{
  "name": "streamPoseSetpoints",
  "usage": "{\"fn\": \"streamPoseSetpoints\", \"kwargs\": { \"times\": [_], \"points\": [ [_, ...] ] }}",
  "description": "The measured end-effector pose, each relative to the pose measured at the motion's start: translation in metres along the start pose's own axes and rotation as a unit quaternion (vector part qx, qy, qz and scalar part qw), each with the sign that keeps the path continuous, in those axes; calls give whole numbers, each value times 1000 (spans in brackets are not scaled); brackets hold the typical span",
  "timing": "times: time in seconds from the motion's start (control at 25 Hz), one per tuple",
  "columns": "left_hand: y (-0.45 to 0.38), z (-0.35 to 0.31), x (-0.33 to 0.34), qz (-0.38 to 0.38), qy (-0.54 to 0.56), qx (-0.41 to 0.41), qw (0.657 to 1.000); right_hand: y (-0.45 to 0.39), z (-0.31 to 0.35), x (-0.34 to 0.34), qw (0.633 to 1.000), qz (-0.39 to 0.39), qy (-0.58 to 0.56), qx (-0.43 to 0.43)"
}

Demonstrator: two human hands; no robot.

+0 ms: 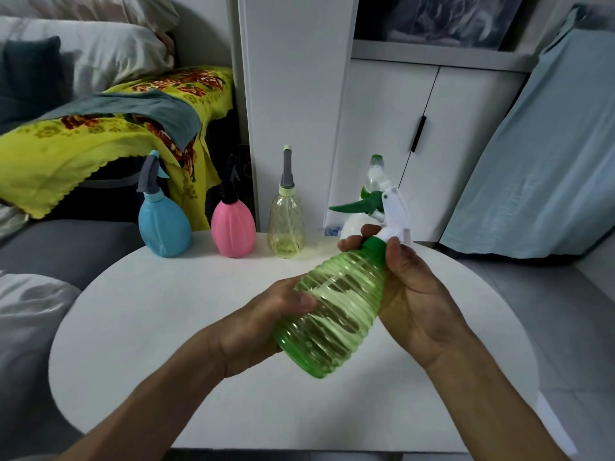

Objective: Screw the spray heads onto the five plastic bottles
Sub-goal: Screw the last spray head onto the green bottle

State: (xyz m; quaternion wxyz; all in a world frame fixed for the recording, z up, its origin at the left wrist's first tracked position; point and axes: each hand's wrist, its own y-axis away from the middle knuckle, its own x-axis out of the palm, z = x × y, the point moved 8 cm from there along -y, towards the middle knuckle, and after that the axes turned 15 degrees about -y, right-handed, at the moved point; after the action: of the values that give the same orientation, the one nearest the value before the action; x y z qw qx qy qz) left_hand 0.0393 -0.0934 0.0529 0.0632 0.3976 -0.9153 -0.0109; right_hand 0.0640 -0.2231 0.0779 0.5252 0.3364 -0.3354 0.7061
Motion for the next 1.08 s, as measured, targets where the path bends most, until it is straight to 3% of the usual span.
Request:
{"fn": "streamPoseSetpoints", "kwargs": {
  "times": [0.2, 0.36, 0.44, 0.52, 0.68, 0.92, 1.08],
  "points": [
    [-5, -3, -4, -73, -64, 43, 994, -2, 8, -6, 994, -78, 68, -46],
    [2, -9, -18, -210, -154, 43, 964, 2, 23, -14, 979, -141, 88, -116],
    [3, -6, -9, -188, -190, 29, 963, 2, 15, -11, 993, -99, 20, -62],
    [-2, 3, 11, -96, -115, 0, 989, 4, 7, -3, 998, -51, -41, 14],
    [-5, 11, 25, 21, -8, -56, 998, 7, 11, 3, 999, -21, -26, 32],
    [-6, 14, 14, -57, -58, -24, 996, 7, 8, -8, 990, -143, -7, -4],
    [-7, 8, 13, -86, -109, 19, 990, 6, 13, -11, 983, -179, 19, -22]
  ]
}}
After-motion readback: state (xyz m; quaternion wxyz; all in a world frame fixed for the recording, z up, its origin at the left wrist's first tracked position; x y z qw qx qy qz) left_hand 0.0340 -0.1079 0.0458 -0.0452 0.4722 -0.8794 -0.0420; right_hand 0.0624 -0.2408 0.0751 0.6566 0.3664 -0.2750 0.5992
